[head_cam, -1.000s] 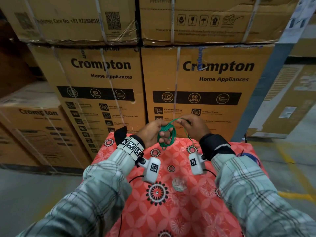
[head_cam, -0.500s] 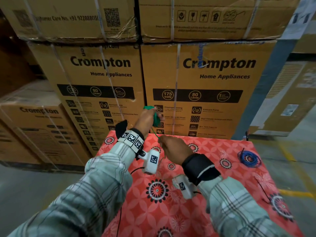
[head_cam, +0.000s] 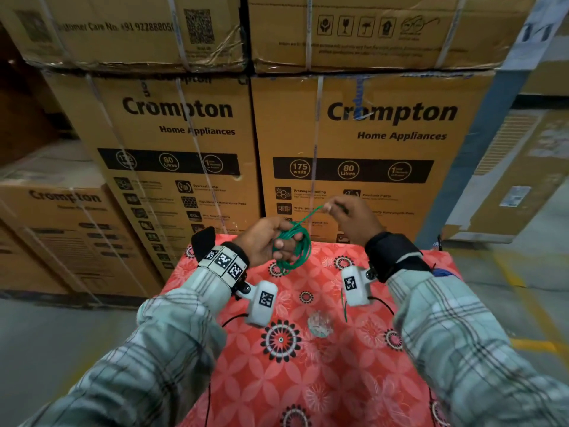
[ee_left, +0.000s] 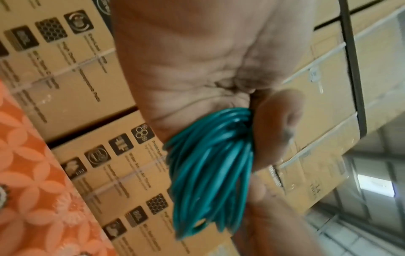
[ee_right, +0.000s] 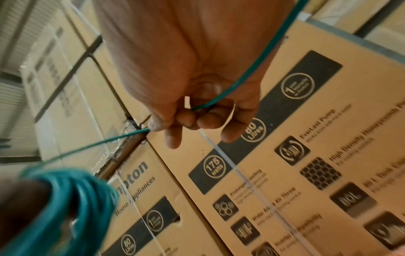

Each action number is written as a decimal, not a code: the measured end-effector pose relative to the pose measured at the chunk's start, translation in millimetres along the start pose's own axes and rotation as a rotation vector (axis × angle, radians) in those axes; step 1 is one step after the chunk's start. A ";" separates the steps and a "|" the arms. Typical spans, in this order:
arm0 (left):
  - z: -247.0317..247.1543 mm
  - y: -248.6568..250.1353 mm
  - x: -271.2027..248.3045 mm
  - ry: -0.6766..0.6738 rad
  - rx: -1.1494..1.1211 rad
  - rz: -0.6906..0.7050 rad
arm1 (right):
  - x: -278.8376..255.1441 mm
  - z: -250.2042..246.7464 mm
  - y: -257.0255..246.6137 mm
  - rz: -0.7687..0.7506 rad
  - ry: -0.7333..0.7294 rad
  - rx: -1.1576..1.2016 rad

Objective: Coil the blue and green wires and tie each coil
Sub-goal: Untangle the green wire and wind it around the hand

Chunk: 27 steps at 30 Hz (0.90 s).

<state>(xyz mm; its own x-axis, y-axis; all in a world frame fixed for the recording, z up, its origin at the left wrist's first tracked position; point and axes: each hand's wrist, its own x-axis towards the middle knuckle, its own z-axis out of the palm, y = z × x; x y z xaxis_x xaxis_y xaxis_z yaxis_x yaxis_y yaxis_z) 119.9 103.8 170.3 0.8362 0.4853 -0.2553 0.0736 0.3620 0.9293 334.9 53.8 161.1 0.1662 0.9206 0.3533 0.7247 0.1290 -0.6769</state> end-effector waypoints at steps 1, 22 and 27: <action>2.1 3.6 -0.4 -0.034 -0.074 0.018 | -0.9 4.7 3.6 0.025 0.006 0.012; -22.0 38.5 20.1 0.470 -0.528 0.513 | -74.3 103.0 33.3 0.074 -0.230 -0.075; -39.9 37.9 17.1 0.529 -0.570 0.535 | -87.1 90.2 35.4 0.036 -0.162 -0.097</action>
<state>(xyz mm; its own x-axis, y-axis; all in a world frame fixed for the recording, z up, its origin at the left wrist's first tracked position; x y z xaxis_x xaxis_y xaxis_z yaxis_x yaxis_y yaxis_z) 115.3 157.6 190.5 0.3168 0.9471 -0.0508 -0.6422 0.2536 0.7234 285.8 11.4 48.2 0.0889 0.9723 0.2161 0.7827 0.0659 -0.6189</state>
